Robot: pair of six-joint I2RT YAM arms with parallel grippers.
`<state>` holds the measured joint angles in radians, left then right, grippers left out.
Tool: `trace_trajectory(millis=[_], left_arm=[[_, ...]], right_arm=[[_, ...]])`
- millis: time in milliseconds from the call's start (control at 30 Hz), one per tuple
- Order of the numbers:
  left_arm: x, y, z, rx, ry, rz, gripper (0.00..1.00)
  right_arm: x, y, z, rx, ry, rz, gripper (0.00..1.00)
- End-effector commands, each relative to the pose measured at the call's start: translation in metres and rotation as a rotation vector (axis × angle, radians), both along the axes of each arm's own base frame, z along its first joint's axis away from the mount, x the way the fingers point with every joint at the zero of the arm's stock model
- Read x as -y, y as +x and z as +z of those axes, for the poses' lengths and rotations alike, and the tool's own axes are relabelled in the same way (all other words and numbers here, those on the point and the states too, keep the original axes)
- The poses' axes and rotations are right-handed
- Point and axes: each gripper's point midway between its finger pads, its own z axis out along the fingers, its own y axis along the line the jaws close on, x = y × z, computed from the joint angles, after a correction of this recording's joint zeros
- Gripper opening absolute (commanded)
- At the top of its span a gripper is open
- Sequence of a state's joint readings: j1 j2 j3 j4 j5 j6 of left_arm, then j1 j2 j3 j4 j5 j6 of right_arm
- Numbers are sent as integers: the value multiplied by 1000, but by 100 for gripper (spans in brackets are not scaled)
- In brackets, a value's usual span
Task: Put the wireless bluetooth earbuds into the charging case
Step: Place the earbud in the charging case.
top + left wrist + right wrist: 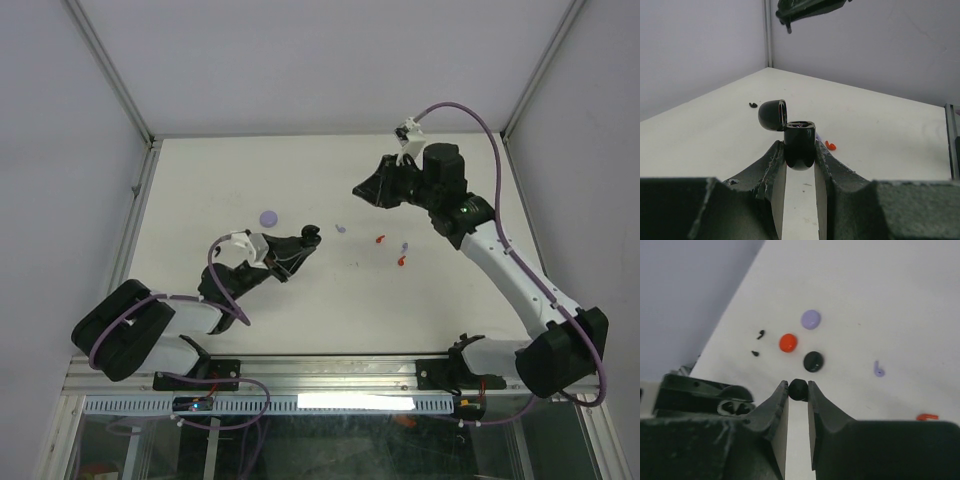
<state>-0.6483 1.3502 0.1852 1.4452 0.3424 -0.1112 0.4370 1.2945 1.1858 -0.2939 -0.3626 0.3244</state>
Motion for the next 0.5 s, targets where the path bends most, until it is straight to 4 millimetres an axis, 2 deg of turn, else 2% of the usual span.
trace_trajectory(millis=[0,167,467], left_arm=[[-4,-11,65,236,-155,-14,0],[6,-14,74,308,-143,-62,0],[5,-19,110,452,-171,-52,0]], right_arm=[[-24,-42,72,111,238,185,17],[-39,-75,95,107,389,328,17],[-53,-103,111,85,541,417,16]])
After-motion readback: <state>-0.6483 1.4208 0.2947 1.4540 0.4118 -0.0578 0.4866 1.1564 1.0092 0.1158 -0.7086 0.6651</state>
